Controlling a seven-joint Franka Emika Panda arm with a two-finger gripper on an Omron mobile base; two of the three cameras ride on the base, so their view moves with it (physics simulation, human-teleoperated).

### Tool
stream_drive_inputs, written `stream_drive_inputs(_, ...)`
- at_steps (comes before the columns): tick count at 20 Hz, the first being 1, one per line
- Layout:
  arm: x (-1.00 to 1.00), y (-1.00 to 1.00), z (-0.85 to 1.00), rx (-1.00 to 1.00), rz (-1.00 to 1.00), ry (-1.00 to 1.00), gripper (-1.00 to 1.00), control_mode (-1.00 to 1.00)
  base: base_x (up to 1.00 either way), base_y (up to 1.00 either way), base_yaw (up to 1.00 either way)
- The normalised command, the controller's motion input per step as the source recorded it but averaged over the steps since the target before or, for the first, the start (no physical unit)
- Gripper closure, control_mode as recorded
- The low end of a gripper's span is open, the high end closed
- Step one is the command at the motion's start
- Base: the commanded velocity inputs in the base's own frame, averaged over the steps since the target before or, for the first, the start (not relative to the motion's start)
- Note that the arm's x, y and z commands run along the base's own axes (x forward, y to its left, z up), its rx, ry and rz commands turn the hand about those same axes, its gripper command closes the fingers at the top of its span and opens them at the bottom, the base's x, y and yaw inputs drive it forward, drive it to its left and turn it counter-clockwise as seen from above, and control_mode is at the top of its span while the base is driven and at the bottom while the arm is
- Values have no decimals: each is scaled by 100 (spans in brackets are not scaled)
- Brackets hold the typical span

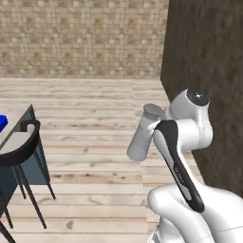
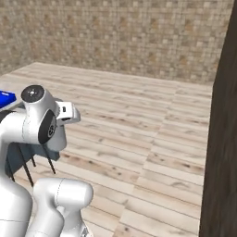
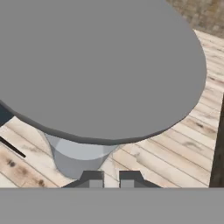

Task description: There is a tray on the dining counter. Grab the cup, mug, and pitcher and place them on the tray. The pitcher may be placed next to the tray if it cannot fit the tray.

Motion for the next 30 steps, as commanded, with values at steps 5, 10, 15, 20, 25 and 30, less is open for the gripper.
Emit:
stream_drive_inputs(5, 0, 0, 0, 0, 0, 0, 100, 100, 89, -20, 33)
stream_drive_inputs(10, 0, 0, 0, 0, 0, 0, 100, 100, 100, -24, 29)
stream_drive_inputs(15, 0, 0, 0, 0, 0, 0, 100, 100, 100, -20, 56)
stream_drive_inputs(20, 0, 0, 0, 0, 0, 0, 100, 100, 88, -4, 66)
stream_drive_inputs(25, 0, 0, 0, 0, 0, 0, 100, 100, 72, 0, 68)
stream_drive_inputs(30, 0, 0, 0, 0, 0, 0, 100, 100, 67, 0, 55)
